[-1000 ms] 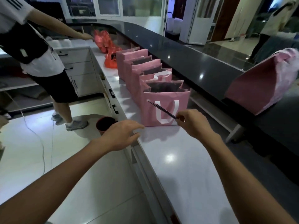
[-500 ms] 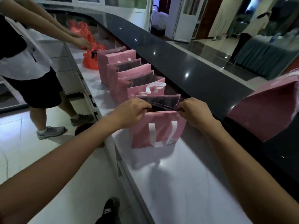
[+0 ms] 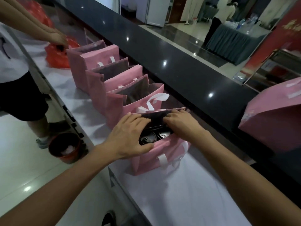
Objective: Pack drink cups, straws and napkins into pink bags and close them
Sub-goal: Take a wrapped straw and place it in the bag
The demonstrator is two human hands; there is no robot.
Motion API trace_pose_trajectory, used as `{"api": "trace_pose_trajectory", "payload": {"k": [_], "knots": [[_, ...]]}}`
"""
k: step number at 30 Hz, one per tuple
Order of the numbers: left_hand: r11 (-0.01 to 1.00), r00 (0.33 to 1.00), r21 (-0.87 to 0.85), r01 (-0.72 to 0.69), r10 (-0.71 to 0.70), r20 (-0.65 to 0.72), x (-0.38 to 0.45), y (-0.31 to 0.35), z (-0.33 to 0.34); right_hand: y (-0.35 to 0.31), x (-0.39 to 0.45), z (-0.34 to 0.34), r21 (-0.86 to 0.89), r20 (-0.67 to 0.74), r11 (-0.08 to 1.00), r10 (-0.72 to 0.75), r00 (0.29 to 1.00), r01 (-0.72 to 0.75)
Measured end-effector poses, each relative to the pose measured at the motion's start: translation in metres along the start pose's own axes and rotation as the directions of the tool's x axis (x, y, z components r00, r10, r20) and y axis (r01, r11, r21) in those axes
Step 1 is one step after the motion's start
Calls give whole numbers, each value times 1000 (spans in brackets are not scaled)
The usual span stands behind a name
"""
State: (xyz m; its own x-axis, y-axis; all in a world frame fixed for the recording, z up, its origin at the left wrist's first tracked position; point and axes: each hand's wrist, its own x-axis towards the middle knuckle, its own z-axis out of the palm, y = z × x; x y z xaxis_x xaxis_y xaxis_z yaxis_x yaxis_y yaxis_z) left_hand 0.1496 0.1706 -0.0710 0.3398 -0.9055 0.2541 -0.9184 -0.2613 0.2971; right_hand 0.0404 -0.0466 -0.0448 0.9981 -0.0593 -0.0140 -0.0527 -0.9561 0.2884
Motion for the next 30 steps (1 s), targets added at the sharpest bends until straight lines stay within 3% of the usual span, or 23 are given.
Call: {"api": "trace_pose_trajectory", "payload": {"k": [18, 24, 30], "knots": [[986, 999, -167, 9, -4, 32, 10, -15, 7, -41, 58, -14, -21, 272, 995, -87, 958, 97], [990, 999, -141, -19, 26, 48, 9, -16, 12, -45, 49, -19, 106, 440, 991, 24, 897, -78], [991, 994, -119, -59, 69, 85, 3, -22, 10, -21, 31, -25, 57, 510, 970, 175, 842, -236]]}}
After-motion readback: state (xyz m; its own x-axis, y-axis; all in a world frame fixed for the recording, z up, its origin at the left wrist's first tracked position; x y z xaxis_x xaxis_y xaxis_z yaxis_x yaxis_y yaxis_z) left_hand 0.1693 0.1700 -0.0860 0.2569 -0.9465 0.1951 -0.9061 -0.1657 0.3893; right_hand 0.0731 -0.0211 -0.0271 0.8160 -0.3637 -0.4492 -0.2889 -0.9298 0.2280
